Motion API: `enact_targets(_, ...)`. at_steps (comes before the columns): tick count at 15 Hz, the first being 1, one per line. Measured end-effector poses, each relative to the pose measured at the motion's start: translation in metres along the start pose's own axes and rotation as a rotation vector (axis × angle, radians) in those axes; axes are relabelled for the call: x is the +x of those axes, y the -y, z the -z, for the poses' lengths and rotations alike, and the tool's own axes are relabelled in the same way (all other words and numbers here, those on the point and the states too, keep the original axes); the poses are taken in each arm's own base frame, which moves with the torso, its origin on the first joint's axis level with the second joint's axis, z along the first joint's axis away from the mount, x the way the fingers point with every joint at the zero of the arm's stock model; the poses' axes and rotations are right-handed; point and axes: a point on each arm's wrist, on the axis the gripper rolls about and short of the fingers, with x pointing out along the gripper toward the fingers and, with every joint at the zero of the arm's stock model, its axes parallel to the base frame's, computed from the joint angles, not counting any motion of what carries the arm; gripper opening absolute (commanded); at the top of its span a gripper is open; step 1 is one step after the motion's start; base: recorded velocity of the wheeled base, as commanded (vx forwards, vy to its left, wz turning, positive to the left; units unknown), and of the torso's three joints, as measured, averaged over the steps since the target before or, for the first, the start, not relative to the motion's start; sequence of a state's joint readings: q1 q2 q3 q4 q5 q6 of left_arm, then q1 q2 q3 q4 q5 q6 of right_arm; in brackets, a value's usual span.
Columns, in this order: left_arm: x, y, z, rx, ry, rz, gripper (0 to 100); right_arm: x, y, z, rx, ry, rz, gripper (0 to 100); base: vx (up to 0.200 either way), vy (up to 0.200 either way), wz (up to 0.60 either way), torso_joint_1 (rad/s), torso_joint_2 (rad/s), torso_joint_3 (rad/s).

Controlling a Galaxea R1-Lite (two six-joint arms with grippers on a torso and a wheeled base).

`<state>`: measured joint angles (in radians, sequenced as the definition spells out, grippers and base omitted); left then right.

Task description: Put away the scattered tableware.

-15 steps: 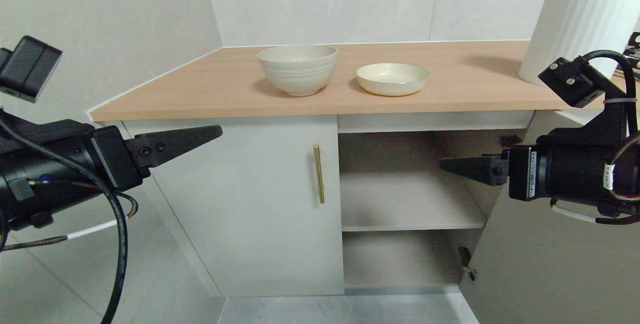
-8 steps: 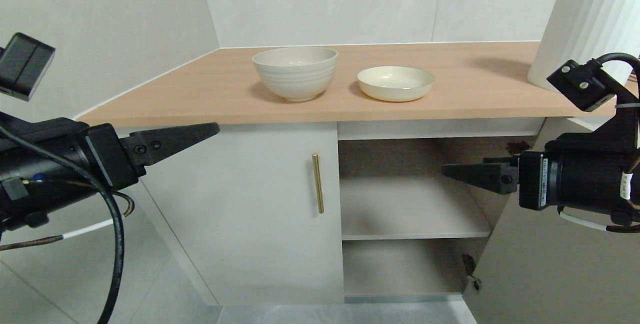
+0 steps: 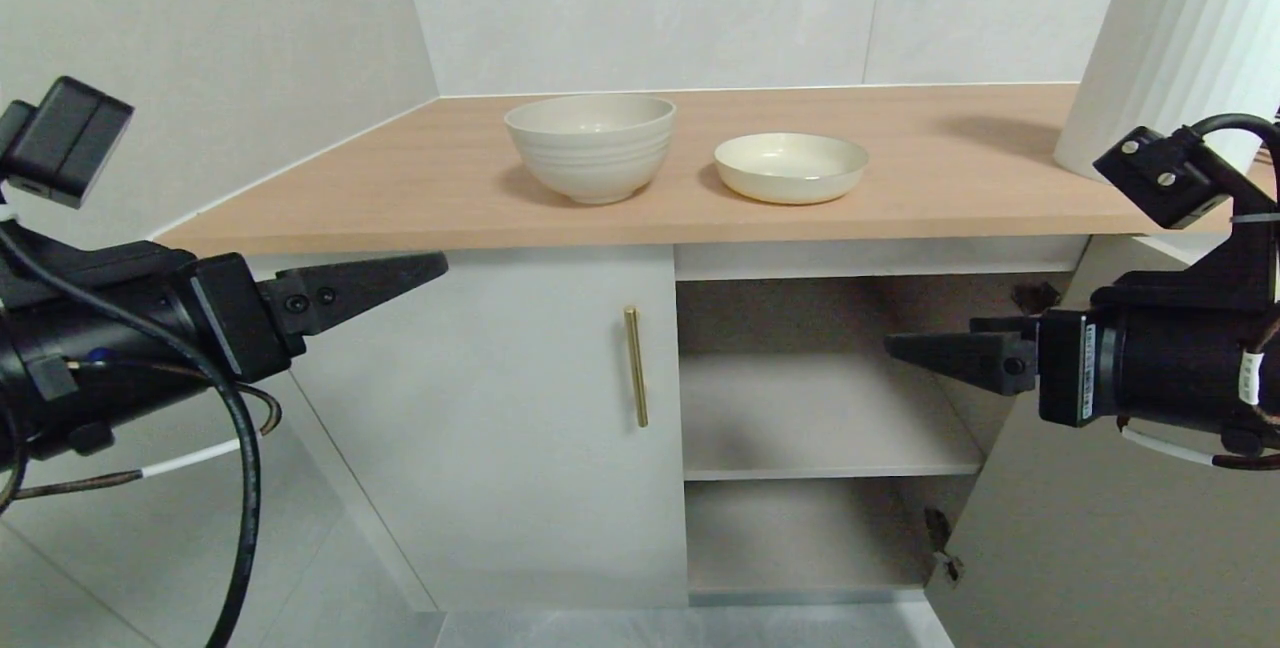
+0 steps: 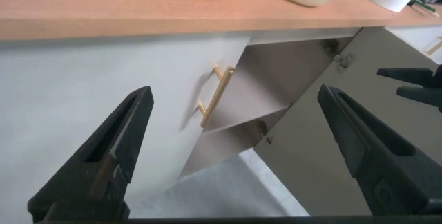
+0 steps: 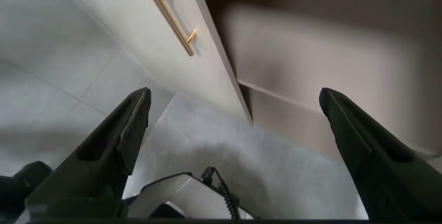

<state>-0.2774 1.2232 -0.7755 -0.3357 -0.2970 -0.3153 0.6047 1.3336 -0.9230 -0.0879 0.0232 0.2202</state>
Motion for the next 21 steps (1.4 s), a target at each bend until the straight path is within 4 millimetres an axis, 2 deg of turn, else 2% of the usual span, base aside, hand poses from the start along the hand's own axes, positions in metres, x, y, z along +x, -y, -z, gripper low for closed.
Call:
enact_targets(7,0.009,-0.004,0.005,-0.01,-0.031,-0.007,100,0.004,0.004,0.0,0.003,0.005,0.016,100,0.0,0.0,0.0,0.11,-0.39,-0.286)
enact_targets(17,0.02,-0.01,0.011,-0.023,-0.071,-0.023,100,0.012,0.006,0.003,0.006,-0.022,0.027,100,0.0,0.0,0.0,0.185,-0.47,-0.289)
enact_targets(21,0.032,-0.014,0.011,-0.03,-0.092,-0.031,100,0.025,0.012,-0.002,-0.042,0.021,0.036,100,0.0,0.0,0.0,0.055,-0.12,-0.069)
